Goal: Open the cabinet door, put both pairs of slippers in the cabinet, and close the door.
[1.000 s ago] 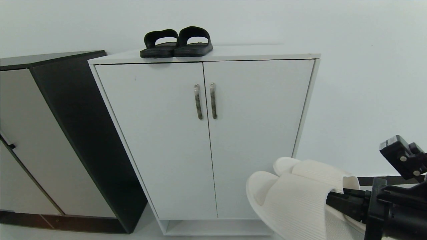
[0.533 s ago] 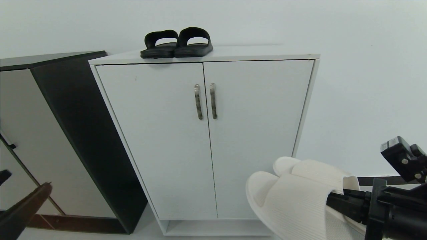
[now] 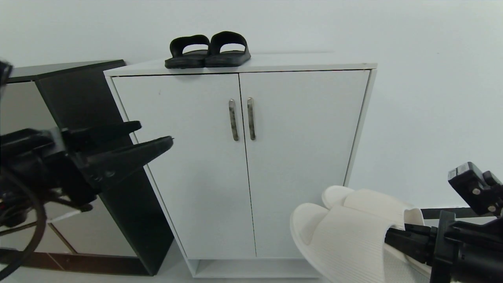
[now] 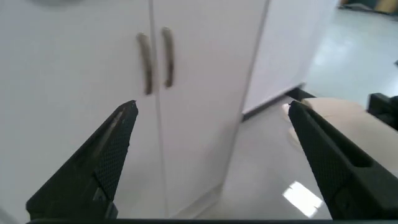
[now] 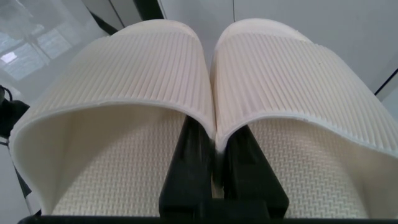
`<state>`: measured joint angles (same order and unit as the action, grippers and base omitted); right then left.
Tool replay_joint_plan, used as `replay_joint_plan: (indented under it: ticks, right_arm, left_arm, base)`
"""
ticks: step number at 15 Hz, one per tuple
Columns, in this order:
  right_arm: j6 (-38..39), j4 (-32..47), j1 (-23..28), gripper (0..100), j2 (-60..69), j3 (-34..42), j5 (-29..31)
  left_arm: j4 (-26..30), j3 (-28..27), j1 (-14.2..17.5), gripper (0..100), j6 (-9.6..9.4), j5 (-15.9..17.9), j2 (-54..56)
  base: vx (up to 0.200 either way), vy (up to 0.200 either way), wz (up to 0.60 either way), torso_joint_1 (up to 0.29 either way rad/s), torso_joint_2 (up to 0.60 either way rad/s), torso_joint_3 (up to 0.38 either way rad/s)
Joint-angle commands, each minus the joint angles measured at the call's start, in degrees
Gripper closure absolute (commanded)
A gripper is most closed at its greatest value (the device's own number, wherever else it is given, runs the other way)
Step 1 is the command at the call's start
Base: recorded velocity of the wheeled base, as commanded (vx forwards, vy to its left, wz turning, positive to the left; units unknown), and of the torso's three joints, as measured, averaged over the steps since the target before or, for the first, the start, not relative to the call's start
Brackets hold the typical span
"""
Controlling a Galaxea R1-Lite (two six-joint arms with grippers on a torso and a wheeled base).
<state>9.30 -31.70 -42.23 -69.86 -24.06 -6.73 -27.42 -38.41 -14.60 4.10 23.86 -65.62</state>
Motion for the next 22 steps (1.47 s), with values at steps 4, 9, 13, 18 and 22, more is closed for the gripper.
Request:
replay_joint_plan:
  ticks: [4,9,13,18,22]
  right_arm:
    - [0.0,0.0,0.0,100,-0.4,0.2,0.0]
    - [0.0,0.0,0.0,100,-1.1,0.5,0.0]
    - [0.0,-0.1,0.0,100,-0.9,0.5,0.0]
    - [0.0,-0.1,0.0,100,-0.8,0.5,0.0]
    - [0.0,-0.1,0.0,100,-0.9,0.6,0.0]
  left_arm:
    - [0.0,-15.8,-0.2,0,5.4,14.6,-19.2]
    - [0.2,-25.1,-0.2,0,14.45,28.9,-26.5]
    - [0.3,-27.7,-3.9,0,13.75,25.4,-30.5]
    - [0.3,-32.3,-5.6,0,8.56,16.7,-35.6]
    - [0.3,-34.2,-5.0,0,8.56,15.8,-38.4]
  base:
    - [0.0,0.0,0.0,0.0,0.0,0.0]
    - [0.0,0.0,0.0,0.0,0.0,0.0]
    - [0.0,0.0,0.0,0.0,0.0,0.0]
    - [0.0,0.0,0.0,0.0,0.0,0.0]
    - [0.0,0.0,0.0,0.0,0.0,0.0]
